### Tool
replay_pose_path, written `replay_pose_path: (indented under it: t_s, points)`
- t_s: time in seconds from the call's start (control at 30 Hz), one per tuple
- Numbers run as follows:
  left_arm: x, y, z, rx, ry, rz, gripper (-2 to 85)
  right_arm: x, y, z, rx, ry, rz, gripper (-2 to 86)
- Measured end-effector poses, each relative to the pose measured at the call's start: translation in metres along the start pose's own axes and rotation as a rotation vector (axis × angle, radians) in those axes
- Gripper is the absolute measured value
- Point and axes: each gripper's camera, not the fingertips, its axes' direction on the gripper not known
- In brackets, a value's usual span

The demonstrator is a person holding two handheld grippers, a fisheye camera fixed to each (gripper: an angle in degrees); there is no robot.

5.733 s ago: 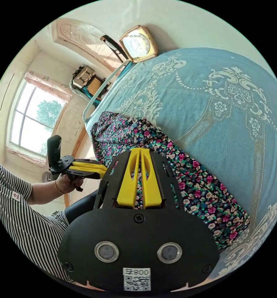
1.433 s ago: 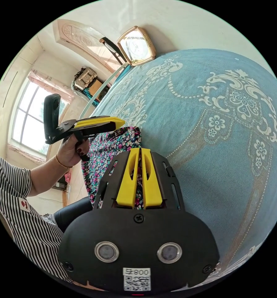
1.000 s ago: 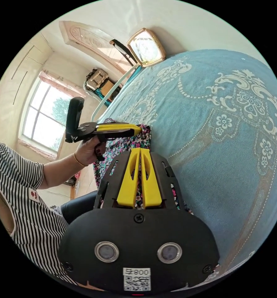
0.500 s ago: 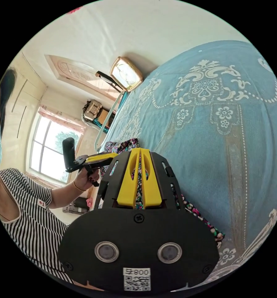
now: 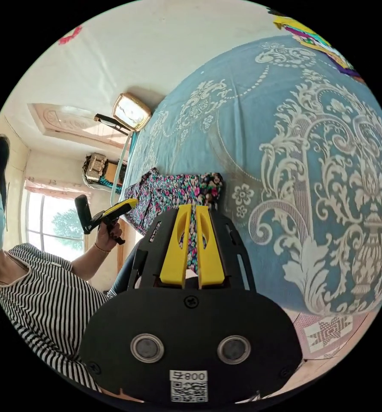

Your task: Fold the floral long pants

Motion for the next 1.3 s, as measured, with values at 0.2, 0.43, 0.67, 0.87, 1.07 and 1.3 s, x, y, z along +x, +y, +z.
replay_pose_path:
  t_s: [0.2,0.43,0.67,0.87,1.07,1.3]
  points:
    - [0.057,0.014,0.055,-0.084,0.125,0.181,2.4,-0.016,0.045,-0.024,-0.084,0.028,0.082,6.8]
    - [0.082,0.028,0.131,-0.226,0.064,0.231,1.4,-0.042,0.05,-0.035,-0.151,0.061,0.084,3.4]
    - [0.098,0.044,0.162,-0.222,0.058,0.245,0.4,-0.093,0.007,-0.065,-0.046,0.081,-0.087,0.8]
    - [0.105,0.06,0.197,-0.232,0.045,0.233,0.3,-0.097,-0.028,-0.047,-0.135,0.207,-0.09,0.4]
    - [0.114,0.074,0.213,-0.189,0.061,0.23,1.0,-0.094,0.003,-0.103,-0.025,0.113,0.0,1.9]
    - [0.148,0.096,0.228,-0.126,0.103,0.327,5.2,-0.083,0.076,-0.125,-0.163,-0.039,0.12,5.5]
